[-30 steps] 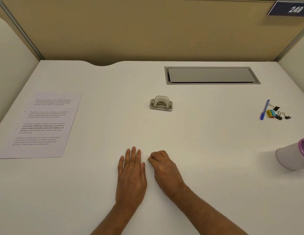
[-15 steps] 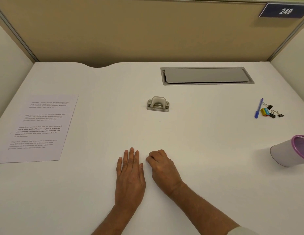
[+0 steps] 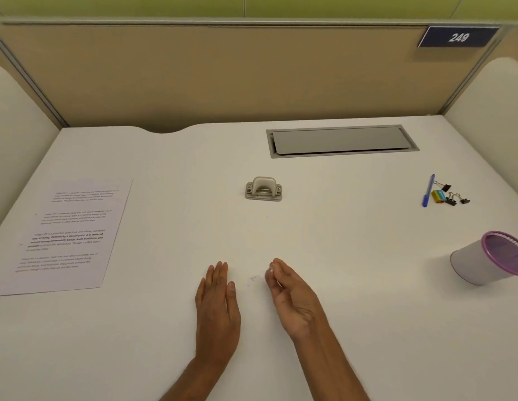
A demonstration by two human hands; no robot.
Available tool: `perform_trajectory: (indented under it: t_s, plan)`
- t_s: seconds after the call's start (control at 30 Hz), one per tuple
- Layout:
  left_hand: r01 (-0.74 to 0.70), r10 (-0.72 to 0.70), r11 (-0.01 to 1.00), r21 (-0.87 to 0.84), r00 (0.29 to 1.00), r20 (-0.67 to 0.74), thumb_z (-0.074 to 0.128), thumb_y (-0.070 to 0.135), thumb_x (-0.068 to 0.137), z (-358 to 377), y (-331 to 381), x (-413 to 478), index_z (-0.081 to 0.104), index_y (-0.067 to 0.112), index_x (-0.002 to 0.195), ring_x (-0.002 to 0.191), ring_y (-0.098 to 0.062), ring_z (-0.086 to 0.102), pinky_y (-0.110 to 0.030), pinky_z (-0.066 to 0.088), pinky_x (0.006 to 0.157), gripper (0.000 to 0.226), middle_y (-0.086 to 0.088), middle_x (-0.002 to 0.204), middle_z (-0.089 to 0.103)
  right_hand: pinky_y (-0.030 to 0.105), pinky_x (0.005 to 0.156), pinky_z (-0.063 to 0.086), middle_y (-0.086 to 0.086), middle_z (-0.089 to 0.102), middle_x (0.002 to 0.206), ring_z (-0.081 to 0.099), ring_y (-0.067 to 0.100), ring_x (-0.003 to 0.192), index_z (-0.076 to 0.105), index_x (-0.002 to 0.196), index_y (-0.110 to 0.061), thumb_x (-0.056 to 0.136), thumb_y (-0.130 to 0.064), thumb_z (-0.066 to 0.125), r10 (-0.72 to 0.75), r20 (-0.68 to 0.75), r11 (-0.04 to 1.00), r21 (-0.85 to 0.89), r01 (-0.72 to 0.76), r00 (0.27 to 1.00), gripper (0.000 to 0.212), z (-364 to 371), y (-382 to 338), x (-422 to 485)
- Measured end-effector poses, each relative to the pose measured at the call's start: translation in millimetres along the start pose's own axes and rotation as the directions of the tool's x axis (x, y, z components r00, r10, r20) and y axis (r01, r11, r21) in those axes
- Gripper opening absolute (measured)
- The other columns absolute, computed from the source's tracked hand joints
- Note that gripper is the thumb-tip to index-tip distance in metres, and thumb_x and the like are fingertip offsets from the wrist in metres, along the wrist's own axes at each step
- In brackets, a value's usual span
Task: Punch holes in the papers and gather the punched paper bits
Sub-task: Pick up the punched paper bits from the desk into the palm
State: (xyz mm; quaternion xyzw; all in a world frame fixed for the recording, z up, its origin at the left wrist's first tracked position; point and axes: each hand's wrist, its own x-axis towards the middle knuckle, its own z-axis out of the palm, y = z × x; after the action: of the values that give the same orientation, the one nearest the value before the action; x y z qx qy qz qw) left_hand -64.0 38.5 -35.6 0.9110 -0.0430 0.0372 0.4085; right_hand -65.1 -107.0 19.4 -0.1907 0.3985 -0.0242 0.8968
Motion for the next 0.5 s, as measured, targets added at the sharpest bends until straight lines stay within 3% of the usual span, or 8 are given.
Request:
perform_trajectory:
  t_s: [0.13, 0.23, 0.5]
  plan:
    - [0.012, -0.011, 0.999, -0.044, 1.0, 0.016, 0.035, 0.028, 0.102, 1.2, 18.0, -1.1, 0.037, 0.02, 0.15, 0.149, -0.004, 0.016, -0.038, 0.021, 0.122, 0.049, 0.007, 0.156, 0.037, 0.03, 0.068, 0.062, 0.019, 0.066, 0.089, 0.063, 0.028, 0.086, 0.07, 0.101, 0.012, 0.069, 0.014, 0.071, 0.116, 0.164, 0.952, 0.264, -0.157, 0.98, 0.032, -2.7, -16.6, -21.9]
    - [-0.027, 0.029, 0.999, -0.046, 0.999, 0.034, 0.037, 0.025, 0.103, 6.2, 36.0, 0.8, 0.037, 0.021, 0.15, 0.149, -0.003, 0.016, -0.038, 0.022, 0.122, 0.048, 0.01, 0.156, 0.036, 0.031, 0.069, 0.062, 0.02, 0.065, 0.089, 0.063, 0.03, 0.086, 0.072, 0.096, 0.012, 0.069, 0.014, 0.071, 0.133, 0.247, 0.929, 0.305, -0.208, 0.96, 0.027, -4.1, -33.5, -36.3]
    - [-0.099, 0.108, 0.99, -0.104, 0.991, 0.08, 0.035, 0.031, 0.102, 36.2, 103.3, 10.1, 0.038, 0.023, 0.149, 0.148, -0.002, 0.016, -0.033, 0.022, 0.12, 0.049, 0.012, 0.155, 0.037, 0.032, 0.065, 0.063, 0.021, 0.063, 0.092, 0.063, 0.032, 0.082, 0.071, 0.096, 0.011, 0.066, 0.018, 0.068, 0.051, 0.282, 0.903, 0.398, -0.165, 0.958, 0.032, -21.9, -108.4, -71.9]
